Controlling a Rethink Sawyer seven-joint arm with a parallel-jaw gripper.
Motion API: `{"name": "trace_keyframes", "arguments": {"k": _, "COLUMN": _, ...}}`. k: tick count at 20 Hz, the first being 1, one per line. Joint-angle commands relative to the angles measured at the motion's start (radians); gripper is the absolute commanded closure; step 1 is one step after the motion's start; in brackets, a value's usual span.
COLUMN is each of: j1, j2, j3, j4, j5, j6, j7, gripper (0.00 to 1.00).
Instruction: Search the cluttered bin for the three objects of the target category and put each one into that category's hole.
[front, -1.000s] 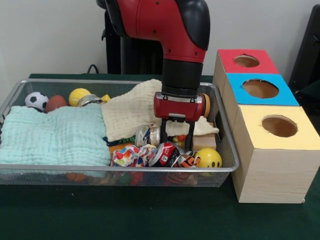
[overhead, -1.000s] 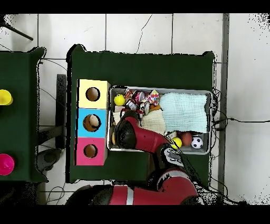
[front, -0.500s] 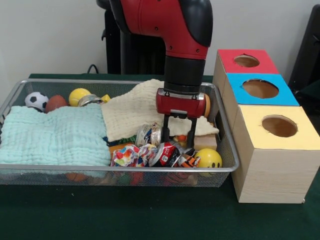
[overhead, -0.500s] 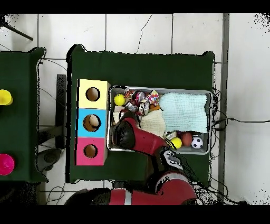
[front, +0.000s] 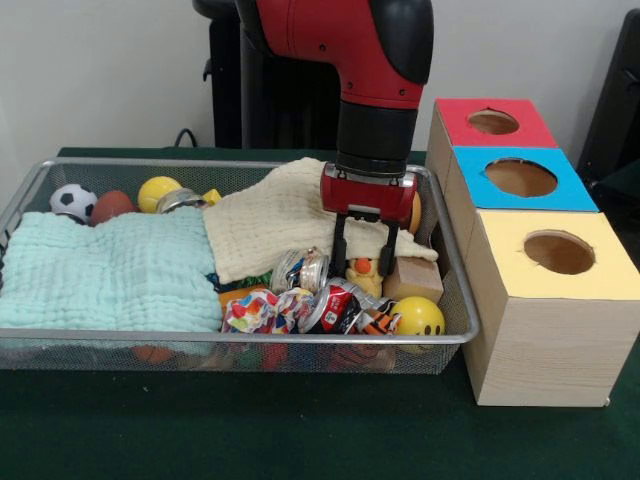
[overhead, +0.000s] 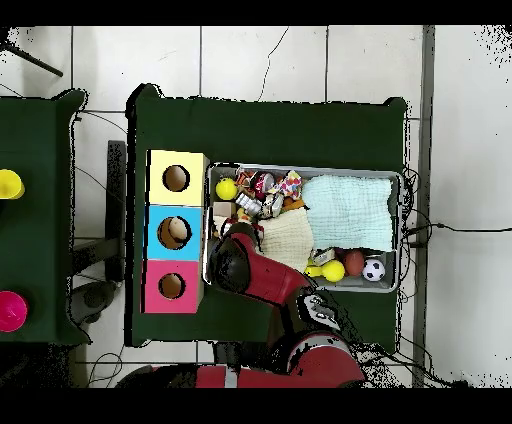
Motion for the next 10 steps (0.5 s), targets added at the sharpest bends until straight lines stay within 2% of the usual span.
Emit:
{"name": "trace_keyframes", "arguments": {"k": 1, "j1": 0.037, "j2": 0.073, "j3": 0.100, "j4": 0.123, "j5": 0.042, "j6": 0.068, "j7": 0.291, "gripper": 0.00}}
{"name": "trace_keyframes", "arguments": {"k": 10, "j1": 0.021, "j2": 0.097, "j3": 0.099, "j4": 0.093, "j5": 0.051, "j6": 0.077, "j7": 0.256, "gripper": 0.00}}
